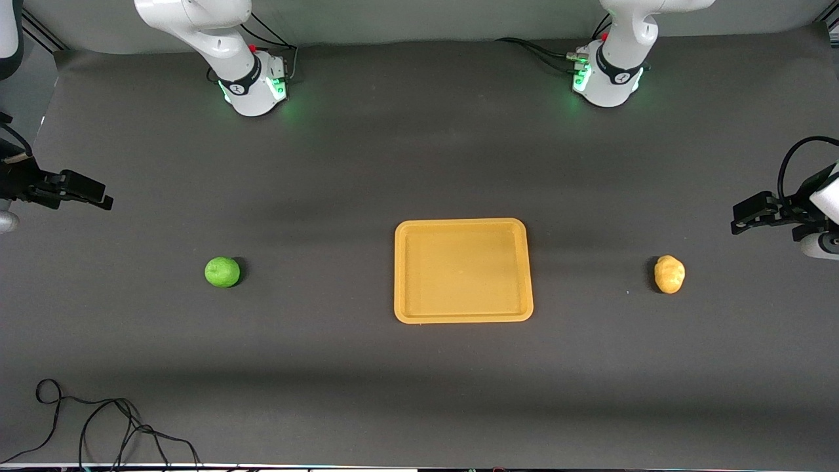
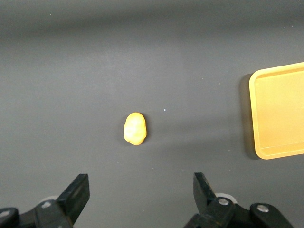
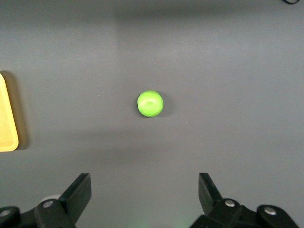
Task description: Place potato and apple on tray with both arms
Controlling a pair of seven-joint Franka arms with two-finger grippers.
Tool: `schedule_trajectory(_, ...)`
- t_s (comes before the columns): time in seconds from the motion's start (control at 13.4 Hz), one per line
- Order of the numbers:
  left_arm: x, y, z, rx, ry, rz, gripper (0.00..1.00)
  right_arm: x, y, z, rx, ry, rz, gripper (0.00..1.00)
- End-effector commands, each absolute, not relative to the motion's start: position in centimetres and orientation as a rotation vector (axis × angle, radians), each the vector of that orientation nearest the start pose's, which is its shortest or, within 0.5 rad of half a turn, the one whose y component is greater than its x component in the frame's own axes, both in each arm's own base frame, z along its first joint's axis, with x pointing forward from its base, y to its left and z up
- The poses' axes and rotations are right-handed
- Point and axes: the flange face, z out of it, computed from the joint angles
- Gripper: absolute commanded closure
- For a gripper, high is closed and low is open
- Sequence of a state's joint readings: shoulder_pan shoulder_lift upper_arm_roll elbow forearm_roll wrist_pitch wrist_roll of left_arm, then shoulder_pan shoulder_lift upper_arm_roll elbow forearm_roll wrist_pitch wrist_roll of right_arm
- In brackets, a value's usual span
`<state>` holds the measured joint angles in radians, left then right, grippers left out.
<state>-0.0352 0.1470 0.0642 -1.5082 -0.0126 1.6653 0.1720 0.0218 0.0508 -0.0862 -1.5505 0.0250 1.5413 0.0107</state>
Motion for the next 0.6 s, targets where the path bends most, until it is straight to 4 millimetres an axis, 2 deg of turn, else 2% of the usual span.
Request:
schedule_trajectory(0.0, 60.54, 1.57, 58.04, -3.123, 0.241, -0.018, 0.03, 56.31, -3.66, 60.58, -3.099, 0.102, 0.085, 0.00)
schedule_trajectory(0.52, 60.61, 1.48, 57.58, -3.124, 0.243, -0.009, 0.03, 56.42, -3.25, 60.69, -3.102, 0.100, 0.083, 0.00)
